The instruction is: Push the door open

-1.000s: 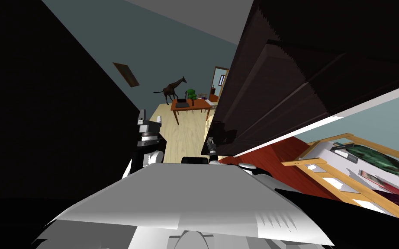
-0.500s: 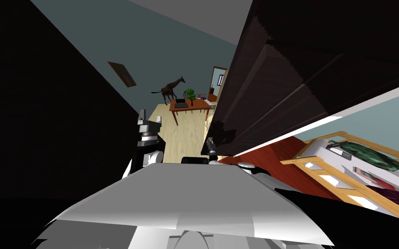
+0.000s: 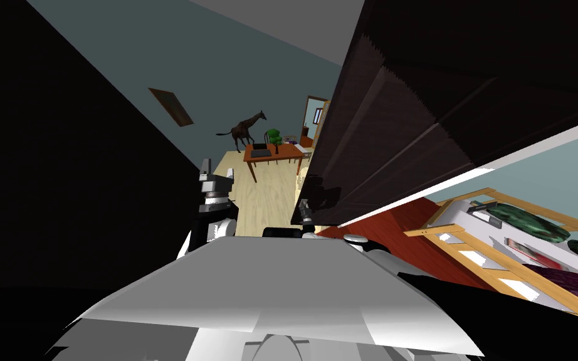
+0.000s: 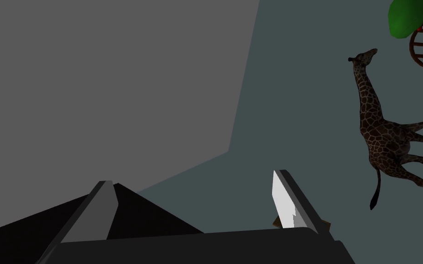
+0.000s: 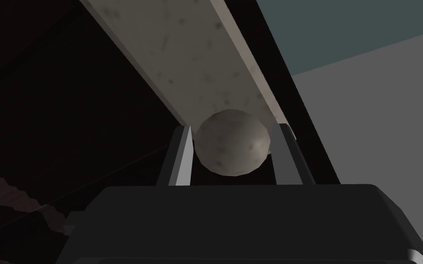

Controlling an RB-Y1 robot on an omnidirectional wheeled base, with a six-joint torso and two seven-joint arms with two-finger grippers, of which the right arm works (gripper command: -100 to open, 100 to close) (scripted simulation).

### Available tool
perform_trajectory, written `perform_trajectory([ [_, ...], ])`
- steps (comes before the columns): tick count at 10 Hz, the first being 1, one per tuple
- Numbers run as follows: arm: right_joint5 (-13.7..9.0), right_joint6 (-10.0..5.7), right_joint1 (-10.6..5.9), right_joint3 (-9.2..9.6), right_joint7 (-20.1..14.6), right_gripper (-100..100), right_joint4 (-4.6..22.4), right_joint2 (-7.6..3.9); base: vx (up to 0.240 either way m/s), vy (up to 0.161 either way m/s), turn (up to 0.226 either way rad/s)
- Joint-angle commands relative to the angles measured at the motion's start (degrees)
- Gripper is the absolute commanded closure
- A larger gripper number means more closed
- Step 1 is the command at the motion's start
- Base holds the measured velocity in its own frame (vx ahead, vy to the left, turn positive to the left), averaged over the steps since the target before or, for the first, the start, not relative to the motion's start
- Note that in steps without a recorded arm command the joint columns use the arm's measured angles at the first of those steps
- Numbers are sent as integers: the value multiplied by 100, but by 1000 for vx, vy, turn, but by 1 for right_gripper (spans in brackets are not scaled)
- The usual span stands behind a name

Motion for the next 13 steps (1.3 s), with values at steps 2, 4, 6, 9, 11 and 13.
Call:
perform_trajectory([
  [2,-111,81,-65,88,-432,100,26,10,41,15,-57],
  [4,-158,108,-92,133,-733,100,33,22,41,15,-35],
  [6,-205,136,-118,178,-1001,100,41,33,35,5,-31],
  [9,-300,191,-172,268,-1431,100,57,57,40,13,-44],
  [11,-347,219,-198,314,-1693,100,65,69,33,8,-30],
  [13,-392,245,-224,357,-1937,100,72,80,28,10,-39],
])
